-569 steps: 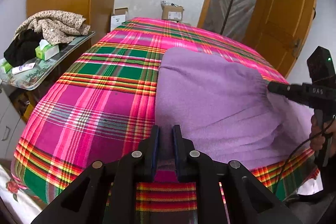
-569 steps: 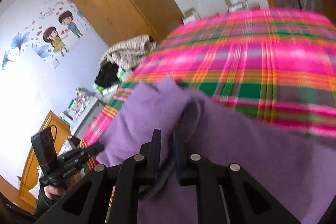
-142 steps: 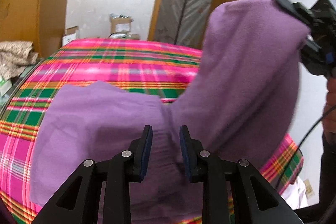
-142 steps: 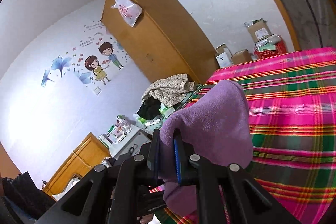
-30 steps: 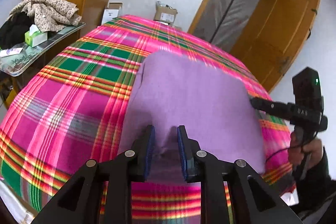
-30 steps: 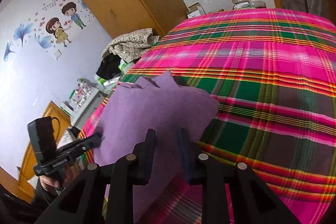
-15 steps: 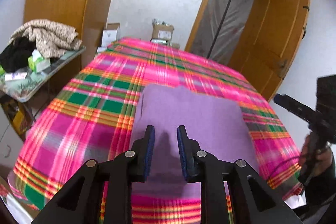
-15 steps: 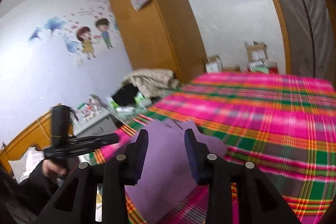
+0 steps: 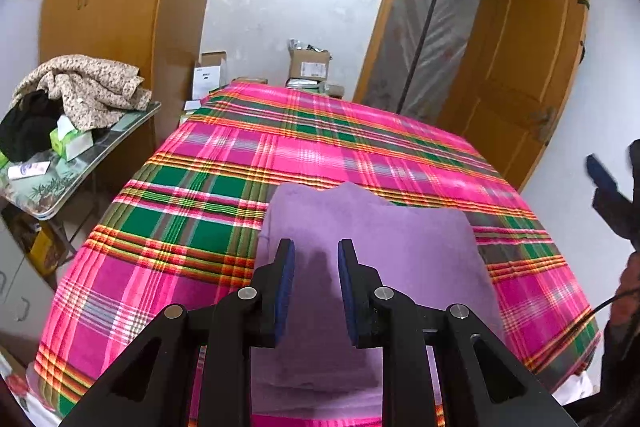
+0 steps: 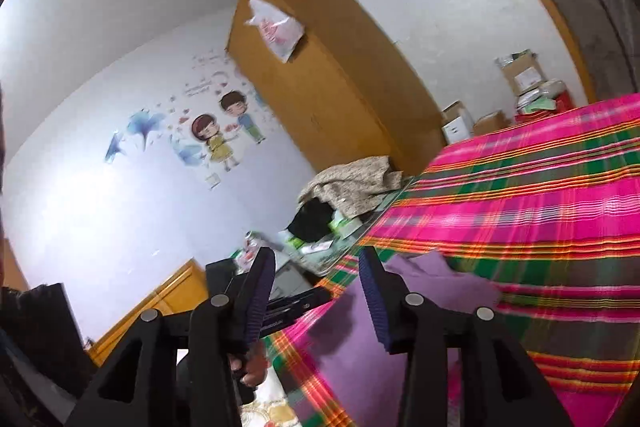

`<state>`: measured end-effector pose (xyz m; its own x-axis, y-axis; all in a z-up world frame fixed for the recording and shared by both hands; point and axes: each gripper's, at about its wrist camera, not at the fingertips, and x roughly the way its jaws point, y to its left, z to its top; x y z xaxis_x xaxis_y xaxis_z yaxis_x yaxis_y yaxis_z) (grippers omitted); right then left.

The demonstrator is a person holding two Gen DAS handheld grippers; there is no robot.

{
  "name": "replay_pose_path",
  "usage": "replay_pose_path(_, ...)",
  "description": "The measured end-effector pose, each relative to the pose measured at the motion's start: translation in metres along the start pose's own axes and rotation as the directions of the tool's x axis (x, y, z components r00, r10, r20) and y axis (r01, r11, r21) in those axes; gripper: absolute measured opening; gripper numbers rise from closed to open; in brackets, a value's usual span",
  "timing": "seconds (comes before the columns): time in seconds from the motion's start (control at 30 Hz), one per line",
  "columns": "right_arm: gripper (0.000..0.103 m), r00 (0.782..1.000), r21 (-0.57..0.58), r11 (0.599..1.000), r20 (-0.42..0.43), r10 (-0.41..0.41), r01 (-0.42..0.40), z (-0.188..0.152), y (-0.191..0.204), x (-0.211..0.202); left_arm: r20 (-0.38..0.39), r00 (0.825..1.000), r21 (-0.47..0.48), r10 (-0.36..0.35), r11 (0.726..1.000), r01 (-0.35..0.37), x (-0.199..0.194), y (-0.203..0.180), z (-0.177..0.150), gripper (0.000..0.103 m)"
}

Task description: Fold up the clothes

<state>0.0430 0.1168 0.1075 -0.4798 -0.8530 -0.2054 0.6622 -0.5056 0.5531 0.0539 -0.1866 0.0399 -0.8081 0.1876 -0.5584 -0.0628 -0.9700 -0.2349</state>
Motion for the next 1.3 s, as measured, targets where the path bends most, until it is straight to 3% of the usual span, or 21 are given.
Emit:
replay_pose_path(0.07, 0.044, 0.987, -0.064, 0.986, -0.043, -0.156, 0.153, -0.004, -0.003, 0.009, -0.006, 1.000, 0.003, 0.005, 1.000, -0.005, 0.006, 0.002, 0.002, 0.023)
replay_pose_path(0.1, 0.046, 0.964, -0.116, 0.963, -0.076, -0.253, 0.244, -0.008, -0.003, 0.016, -0.010, 1.000, 0.006, 0.010, 1.000, -0.010, 0.010, 0.002, 0.003, 0.023)
replay_pose_path(0.13, 0.046, 0.949, -0.172, 0.944, -0.097, -0.301, 0.282, -0.013, -0.002, 0.024, -0.015, 1.000, 0.009, 0.015, 1.000, -0.015, 0.014, 0.003, 0.005, 0.023)
replay_pose_path(0.2, 0.046, 0.961, -0.181, 0.957, -0.118, -0.250, 0.227, -0.020, -0.004, 0.030, -0.023, 1.000, 0.017, 0.016, 1.000, -0.016, 0.021, 0.002, 0.007, 0.023)
replay_pose_path(0.37, 0.046, 0.995, -0.004, 1.000, -0.095, -0.031, 0.031, -0.022, -0.021, 0.042, -0.042, 0.999, 0.025, -0.001, 1.000, 0.002, 0.037, -0.001, 0.013, 0.023)
replay_pose_path(0.47, 0.046, 0.997, -0.017, 0.999, -0.073, -0.038, 0.037, -0.018, -0.024, 0.048, -0.047, 0.999, 0.032, -0.007, 0.999, 0.008, 0.044, -0.004, 0.016, 0.023)
replay_pose_path(0.5, 0.046, 0.993, -0.038, 0.996, -0.082, -0.088, 0.085, -0.017, -0.023, 0.054, -0.048, 0.999, 0.033, -0.007, 0.999, 0.008, 0.045, -0.004, 0.017, 0.023)
replay_pose_path(0.6, 0.046, 0.941, -0.126, 0.950, -0.151, -0.303, 0.286, -0.016, -0.025, 0.083, -0.050, 0.999, 0.036, -0.007, 0.999, 0.009, 0.050, -0.006, 0.019, 0.023)
replay_pose_path(0.63, 0.046, 0.924, -0.146, 0.936, -0.170, -0.342, 0.319, -0.018, -0.028, 0.090, -0.052, 0.999, 0.036, -0.006, 0.999, 0.008, 0.051, -0.005, 0.019, 0.023)
replay_pose_path(0.77, 0.039, 0.876, -0.164, 0.908, -0.242, -0.416, 0.386, -0.027, -0.045, 0.118, -0.071, 0.997, 0.041, -0.001, 0.999, 0.004, 0.061, -0.004, 0.019, 0.023)
replay_pose_path(0.83, 0.025, 0.858, -0.172, 0.897, -0.264, -0.441, 0.408, -0.031, -0.054, 0.125, -0.088, 0.996, 0.041, 0.008, 0.999, -0.004, 0.067, -0.003, 0.018, 0.023)
replay_pose_path(0.93, 0.014, 0.828, -0.165, 0.886, -0.316, -0.463, 0.432, -0.037, -0.073, 0.136, -0.116, 0.993, 0.031, 0.010, 0.999, -0.006, 0.078, 0.000, 0.015, 0.023)
replay_pose_path(1.0, 0.011, 0.817, -0.174, 0.885, -0.342, -0.465, 0.431, -0.042, -0.082, 0.143, -0.127, 0.992, 0.023, 0.002, 1.000, 0.001, 0.083, 0.003, 0.013, 0.023)
replay_pose_path(1.3, 0.009, 0.809, -0.198, 0.881, -0.348, -0.473, 0.430, -0.043, -0.088, 0.147, -0.152, 0.988, 0.005, -0.010, 1.000, 0.011, 0.092, 0.006, 0.012, 0.023)
